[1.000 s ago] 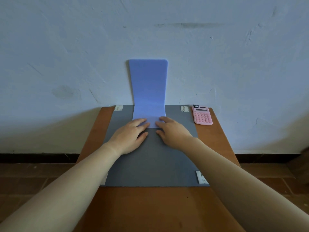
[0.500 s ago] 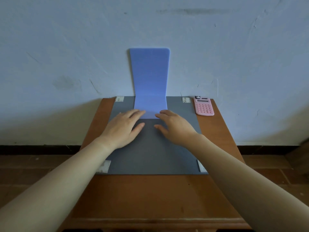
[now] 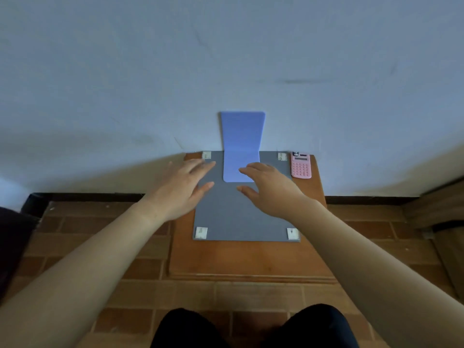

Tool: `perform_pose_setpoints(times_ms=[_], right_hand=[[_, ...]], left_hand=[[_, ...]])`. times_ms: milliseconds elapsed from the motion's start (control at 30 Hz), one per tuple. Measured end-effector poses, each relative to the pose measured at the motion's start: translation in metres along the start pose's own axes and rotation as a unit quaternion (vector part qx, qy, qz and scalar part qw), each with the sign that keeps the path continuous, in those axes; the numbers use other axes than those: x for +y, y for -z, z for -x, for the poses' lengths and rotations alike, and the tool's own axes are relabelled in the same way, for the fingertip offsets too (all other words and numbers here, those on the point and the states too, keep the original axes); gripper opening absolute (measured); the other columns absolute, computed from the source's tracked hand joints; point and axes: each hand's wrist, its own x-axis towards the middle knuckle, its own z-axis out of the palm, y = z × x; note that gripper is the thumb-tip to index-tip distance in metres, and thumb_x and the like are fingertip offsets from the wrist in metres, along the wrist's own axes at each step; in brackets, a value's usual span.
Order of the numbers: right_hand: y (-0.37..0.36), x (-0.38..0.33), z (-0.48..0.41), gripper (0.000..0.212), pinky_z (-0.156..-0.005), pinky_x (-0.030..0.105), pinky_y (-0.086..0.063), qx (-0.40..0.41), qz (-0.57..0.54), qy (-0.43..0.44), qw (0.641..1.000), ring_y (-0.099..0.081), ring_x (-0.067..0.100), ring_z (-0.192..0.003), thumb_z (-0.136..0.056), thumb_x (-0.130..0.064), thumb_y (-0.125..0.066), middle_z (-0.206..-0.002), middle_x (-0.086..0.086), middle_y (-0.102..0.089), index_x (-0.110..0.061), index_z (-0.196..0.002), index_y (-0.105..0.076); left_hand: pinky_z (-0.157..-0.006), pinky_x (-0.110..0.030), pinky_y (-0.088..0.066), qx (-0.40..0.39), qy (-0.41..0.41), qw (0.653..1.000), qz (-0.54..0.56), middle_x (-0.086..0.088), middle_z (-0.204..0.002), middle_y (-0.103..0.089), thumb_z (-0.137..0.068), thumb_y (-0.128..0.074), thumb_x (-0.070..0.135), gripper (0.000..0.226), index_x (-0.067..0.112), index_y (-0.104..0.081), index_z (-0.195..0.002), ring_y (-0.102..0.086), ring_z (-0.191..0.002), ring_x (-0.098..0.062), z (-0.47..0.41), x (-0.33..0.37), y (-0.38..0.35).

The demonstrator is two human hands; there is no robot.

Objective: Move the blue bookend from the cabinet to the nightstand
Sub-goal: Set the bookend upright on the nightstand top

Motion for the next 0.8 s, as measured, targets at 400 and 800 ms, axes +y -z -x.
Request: perform_pose_setpoints(times_ms=[400, 800], right_hand=[[0.215, -0.148, 0.084, 0.049, -0.102, 0.031, -0.028, 0.068, -0.052, 0.014, 0.996, -0.027, 0.014, -0.133, -0.093, -0.044, -0.04, -0.145, -0.002, -0.036, -0.021, -0.137, -0.036], [0.278, -0.163, 0.13, 0.049, -0.087, 0.024, -0.037, 0.142, -0.054, 0.032, 0.988, -0.046, 0.016, -0.117, -0.09, -0.047, -0.043, -0.139, -0.003, -0.044, -0.024, -0.133, -0.042]], left_hand=[[-0.112, -0.047, -0.019, 0.034, -0.027, 0.997, -0.059, 0.003, -0.15, -0.031, -0.082, -0.007, 0.062, 0.069, 0.034, -0.024, -0.142, -0.028, -0.137, -0.016, 0.069, 0.075, 0.245], [-0.111, -0.046, -0.023, 0.075, -0.032, 0.995, -0.065, 0.005, -0.149, -0.032, -0.083, -0.011, 0.063, 0.065, 0.035, -0.025, -0.141, -0.029, -0.136, -0.015, 0.112, 0.107, 0.306]])
